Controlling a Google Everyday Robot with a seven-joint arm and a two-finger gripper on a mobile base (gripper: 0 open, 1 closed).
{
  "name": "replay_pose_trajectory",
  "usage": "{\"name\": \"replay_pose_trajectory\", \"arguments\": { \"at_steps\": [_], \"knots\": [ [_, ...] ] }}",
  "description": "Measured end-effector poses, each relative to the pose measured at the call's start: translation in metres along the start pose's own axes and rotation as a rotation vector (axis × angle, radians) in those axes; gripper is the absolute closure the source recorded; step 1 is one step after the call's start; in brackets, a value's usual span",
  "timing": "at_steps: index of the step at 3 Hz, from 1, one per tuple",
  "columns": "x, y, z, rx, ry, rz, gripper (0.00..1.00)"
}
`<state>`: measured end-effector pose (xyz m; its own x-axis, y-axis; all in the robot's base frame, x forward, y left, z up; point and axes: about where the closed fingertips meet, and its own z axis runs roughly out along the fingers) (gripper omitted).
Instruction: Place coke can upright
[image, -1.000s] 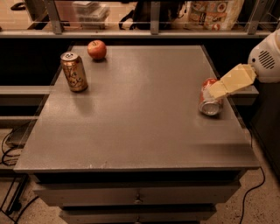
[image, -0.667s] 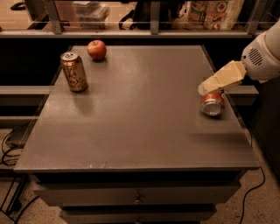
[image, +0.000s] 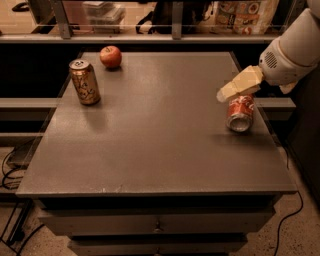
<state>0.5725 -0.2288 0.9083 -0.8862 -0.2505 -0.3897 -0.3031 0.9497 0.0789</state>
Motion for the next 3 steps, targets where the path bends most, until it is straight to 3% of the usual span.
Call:
{"name": "replay_pose_trajectory", "arguments": {
  "at_steps": [2,3],
  "knots": [
    [-0.017,0.017,0.03,-0.017,0.08,-0.019,0.0],
    [-0.019,0.025,0.046,-0.049,0.147,-0.052,0.0]
  ]
}}
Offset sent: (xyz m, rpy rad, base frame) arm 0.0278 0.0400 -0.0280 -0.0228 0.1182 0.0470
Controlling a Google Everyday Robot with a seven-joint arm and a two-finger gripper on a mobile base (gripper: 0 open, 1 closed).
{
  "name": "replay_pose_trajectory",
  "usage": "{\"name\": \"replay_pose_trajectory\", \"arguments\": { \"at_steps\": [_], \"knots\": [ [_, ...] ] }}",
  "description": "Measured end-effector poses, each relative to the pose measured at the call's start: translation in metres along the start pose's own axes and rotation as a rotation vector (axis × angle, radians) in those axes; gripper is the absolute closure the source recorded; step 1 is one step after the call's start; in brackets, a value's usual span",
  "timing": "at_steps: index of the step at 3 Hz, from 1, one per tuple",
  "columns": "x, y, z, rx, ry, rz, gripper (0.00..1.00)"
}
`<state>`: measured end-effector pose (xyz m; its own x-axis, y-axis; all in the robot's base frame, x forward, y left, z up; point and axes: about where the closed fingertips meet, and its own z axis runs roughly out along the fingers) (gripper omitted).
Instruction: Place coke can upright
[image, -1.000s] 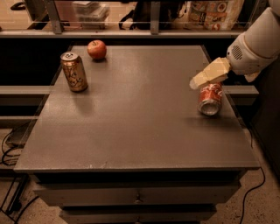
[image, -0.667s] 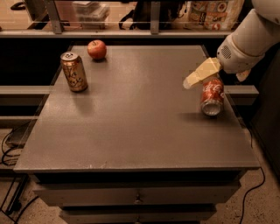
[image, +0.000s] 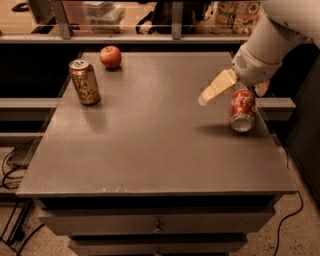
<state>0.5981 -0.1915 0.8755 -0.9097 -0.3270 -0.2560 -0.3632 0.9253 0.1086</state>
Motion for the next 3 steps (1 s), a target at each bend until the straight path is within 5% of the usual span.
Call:
{"name": "replay_pose_trajectory", "arguments": {
  "at_steps": [1,3],
  "knots": [
    [0.002,0.0,0.011,-0.015,0.058,-0.007,0.06],
    [0.004,-0.011,0.015,-0.008,0.093,0.024,0.47]
  ]
}}
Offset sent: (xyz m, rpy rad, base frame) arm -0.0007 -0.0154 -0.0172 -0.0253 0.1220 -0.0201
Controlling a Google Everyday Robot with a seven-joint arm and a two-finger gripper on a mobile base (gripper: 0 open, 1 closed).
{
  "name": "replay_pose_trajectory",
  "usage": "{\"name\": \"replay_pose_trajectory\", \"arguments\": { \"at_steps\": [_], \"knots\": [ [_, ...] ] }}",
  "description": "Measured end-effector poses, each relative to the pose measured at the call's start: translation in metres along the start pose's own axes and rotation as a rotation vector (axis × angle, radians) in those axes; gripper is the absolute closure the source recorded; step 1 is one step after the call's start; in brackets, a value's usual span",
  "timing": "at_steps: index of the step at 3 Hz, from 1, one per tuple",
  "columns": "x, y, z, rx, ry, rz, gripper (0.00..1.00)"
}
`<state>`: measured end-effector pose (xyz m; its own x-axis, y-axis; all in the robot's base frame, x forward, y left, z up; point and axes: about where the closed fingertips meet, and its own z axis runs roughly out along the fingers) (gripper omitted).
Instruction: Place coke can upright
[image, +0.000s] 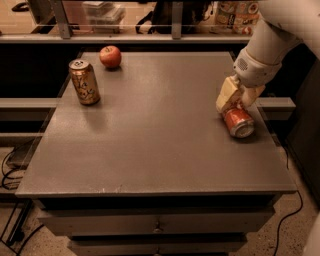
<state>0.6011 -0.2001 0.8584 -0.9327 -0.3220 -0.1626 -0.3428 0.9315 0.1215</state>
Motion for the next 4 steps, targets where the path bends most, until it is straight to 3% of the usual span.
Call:
{"name": "replay_pose_trajectory", "arguments": {
  "at_steps": [2,3,4],
  "knots": [
    [-0.001,0.0,-0.002,0.012,-0.003,-0.014,0.94],
    [-0.002,0.006,-0.005,0.009,-0.025,-0.052,1.0],
    [-0.005,0.018,-0.029,-0.009,-0.13,-0.168,1.0]
  ]
}}
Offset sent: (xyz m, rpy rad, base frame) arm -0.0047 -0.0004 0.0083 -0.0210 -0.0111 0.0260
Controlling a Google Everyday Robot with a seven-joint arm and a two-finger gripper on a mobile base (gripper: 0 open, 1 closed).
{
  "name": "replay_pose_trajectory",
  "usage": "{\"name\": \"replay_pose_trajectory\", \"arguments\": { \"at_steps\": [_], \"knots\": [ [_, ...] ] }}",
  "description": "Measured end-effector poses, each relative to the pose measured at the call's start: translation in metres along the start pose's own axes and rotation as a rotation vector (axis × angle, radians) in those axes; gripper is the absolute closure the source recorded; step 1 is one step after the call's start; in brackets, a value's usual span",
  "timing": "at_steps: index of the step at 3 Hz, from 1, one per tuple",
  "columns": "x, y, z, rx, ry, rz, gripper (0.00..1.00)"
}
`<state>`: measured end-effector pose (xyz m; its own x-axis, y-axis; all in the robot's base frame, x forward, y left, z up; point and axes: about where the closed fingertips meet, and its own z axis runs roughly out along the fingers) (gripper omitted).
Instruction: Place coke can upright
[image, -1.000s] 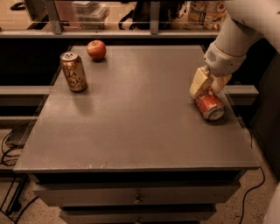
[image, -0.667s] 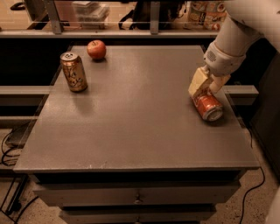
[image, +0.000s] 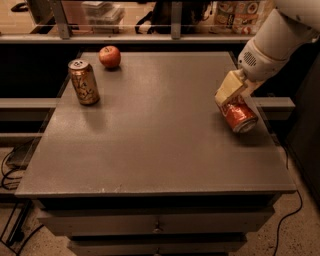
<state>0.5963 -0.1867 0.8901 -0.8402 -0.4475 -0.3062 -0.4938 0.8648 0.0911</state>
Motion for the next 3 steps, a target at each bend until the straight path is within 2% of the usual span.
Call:
{"name": "replay_pose_trajectory", "arguments": {
  "at_steps": [1,2,3],
  "knots": [
    [-0.01,0.015,-0.035,-0.014,-0.182,-0.16,1.0],
    [-0.021,0.03,-0.064,-0.035,-0.383,-0.283,1.0],
    [-0.033,0.053,-0.086,-0.11,-0.539,-0.413,1.0]
  ]
}}
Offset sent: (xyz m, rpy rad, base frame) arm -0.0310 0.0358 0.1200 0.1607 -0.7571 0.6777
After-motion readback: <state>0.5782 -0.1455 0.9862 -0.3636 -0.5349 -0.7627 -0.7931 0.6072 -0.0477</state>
